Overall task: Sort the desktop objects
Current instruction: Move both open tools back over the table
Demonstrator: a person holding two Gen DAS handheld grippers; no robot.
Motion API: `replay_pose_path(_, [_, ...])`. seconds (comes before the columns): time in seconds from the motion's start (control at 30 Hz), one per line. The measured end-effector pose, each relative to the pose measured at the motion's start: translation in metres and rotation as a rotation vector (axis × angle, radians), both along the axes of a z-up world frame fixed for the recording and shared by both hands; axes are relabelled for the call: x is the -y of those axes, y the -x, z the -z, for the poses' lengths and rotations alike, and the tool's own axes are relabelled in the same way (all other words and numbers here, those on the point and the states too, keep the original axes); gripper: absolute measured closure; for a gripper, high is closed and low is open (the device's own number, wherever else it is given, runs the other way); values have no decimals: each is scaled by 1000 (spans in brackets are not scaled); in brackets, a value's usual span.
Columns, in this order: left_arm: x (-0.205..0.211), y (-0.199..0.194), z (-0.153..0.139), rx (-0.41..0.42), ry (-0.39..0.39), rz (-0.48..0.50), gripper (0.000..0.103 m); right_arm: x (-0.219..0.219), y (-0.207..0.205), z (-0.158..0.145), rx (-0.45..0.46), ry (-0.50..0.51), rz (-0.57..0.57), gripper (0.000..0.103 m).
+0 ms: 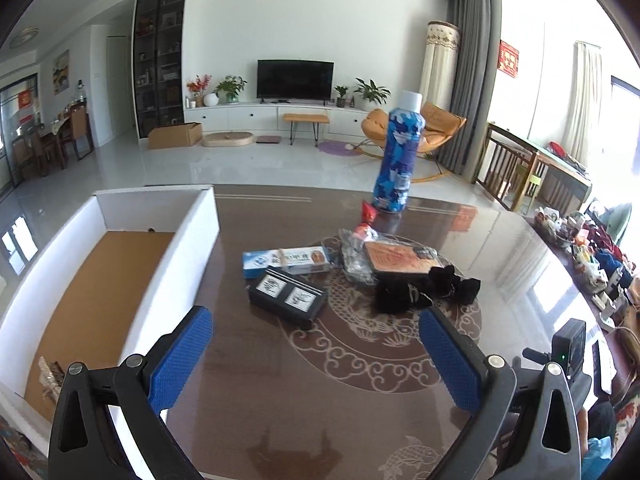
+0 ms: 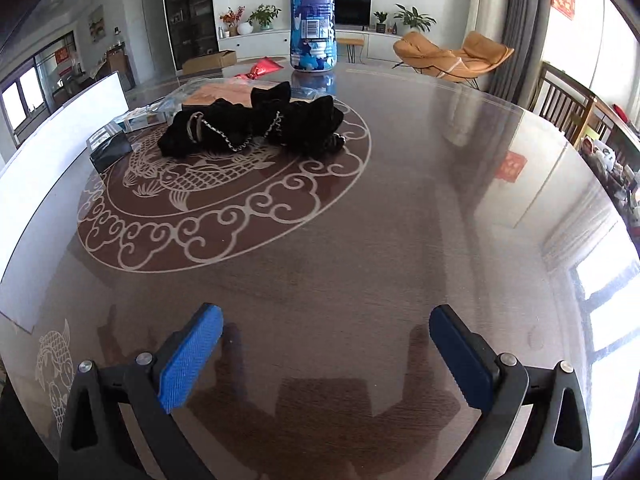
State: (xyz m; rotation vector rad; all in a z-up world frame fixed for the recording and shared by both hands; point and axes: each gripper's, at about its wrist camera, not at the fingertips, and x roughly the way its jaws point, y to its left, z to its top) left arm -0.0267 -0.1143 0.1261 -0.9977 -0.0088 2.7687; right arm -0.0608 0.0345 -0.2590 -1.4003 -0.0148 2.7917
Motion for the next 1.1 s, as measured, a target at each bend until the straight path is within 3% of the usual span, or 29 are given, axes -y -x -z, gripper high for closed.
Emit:
replay_pose_path(0.2, [-58,9,68,133,31,59,0,-7,0,1,16,-22,8,0])
replay_pose_path(0.33, [-79,18,113,223,57,72,0,-12,0,3,21,1,20,0])
replay_pose_path(0.5, [-97,25,150,277,98,78,0,-11,-1,3,21,5,24,0])
replay_pose_path(0.8, [-97,29,174,329,113,71,0,-11,0,3,21,5,24,0])
replay_pose_path(1.1, [-95,32,176,300,141,56,0,-11,0,3,21,5,25,0])
